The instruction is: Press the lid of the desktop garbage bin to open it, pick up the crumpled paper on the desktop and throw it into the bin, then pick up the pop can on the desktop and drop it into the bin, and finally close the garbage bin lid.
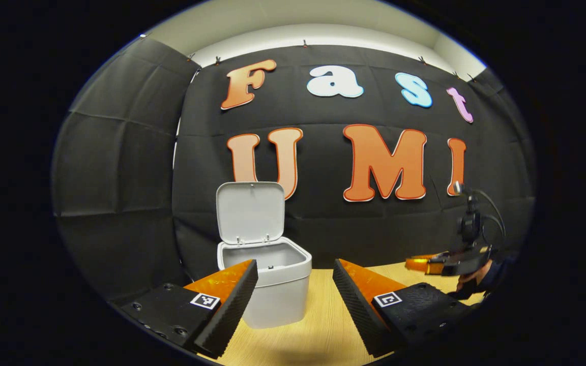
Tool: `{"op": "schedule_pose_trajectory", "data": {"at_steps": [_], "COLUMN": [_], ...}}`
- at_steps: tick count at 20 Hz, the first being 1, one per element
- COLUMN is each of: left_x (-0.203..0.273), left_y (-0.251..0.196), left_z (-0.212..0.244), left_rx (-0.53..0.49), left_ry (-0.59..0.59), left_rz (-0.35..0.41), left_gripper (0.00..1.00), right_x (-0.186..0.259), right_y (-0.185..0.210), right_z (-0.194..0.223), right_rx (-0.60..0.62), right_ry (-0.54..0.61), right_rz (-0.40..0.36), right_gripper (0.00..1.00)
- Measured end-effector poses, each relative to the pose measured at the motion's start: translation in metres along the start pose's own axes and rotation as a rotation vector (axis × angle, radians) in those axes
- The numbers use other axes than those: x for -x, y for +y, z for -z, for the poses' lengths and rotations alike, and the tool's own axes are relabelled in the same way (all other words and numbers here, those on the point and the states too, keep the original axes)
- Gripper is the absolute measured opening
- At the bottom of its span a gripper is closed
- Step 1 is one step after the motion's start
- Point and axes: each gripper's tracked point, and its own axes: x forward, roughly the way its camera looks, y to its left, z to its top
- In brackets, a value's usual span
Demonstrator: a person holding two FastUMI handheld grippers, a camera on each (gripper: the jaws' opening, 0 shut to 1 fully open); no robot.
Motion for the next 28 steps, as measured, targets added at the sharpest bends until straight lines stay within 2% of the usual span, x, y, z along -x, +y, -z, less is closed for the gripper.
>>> {"op": "schedule_pose_trajectory", "data": {"at_steps": [3, 6, 8, 10, 11, 13, 14, 15, 16, 20, 24, 28], "left_x": [0.009, 0.028, 0.043, 0.056, 0.062, 0.073, 0.074, 0.076, 0.076, 0.063, 0.030, 0.004], "left_y": [0.034, 0.075, 0.098, 0.119, 0.127, 0.139, 0.145, 0.148, 0.149, 0.132, 0.076, 0.000], "left_z": [-0.001, -0.002, 0.002, 0.006, 0.009, 0.016, 0.021, 0.022, 0.024, 0.037, 0.056, 0.067], "left_rx": [0.024, 0.036, 0.050, 0.057, 0.063, 0.070, 0.071, 0.071, 0.074, 0.084, 0.057, 0.033], "left_ry": [-0.015, -0.024, -0.020, -0.016, -0.006, 0.002, 0.007, 0.009, 0.014, 0.039, 0.054, 0.060], "left_rz": [-0.038, -0.101, -0.146, -0.192, -0.215, -0.249, -0.261, -0.268, -0.273, -0.242, -0.124, 0.018], "left_gripper": [0.94, 0.94, 0.94, 0.95, 0.96, 0.96, 0.96, 0.96, 0.96, 0.93, 0.95, 0.95], "right_x": [-0.027, -0.061, -0.090, -0.131, -0.145, -0.160, -0.163, -0.166, -0.168, -0.144, -0.089, -0.027], "right_y": [0.082, 0.147, 0.179, 0.212, 0.211, 0.205, 0.206, 0.210, 0.209, 0.203, 0.147, 0.060], "right_z": [-0.054, -0.083, -0.079, -0.055, -0.040, -0.030, -0.023, -0.015, -0.010, -0.017, -0.044, -0.062], "right_rx": [0.028, 0.058, 0.093, 0.101, 0.101, 0.124, 0.127, 0.124, 0.140, 0.171, 0.148, 0.143], "right_ry": [-0.047, -0.046, -0.030, 0.024, 0.066, 0.080, 0.099, 0.100, 0.101, 0.043, -0.060, -0.132], "right_rz": [-0.107, -0.194, -0.238, -0.256, -0.245, -0.188, -0.195, -0.222, -0.219, -0.219, -0.162, -0.022], "right_gripper": [0.06, 0.05, 0.05, 0.05, 0.05, 0.06, 0.10, 0.24, 0.29, 0.95, 0.95, 0.95]}}
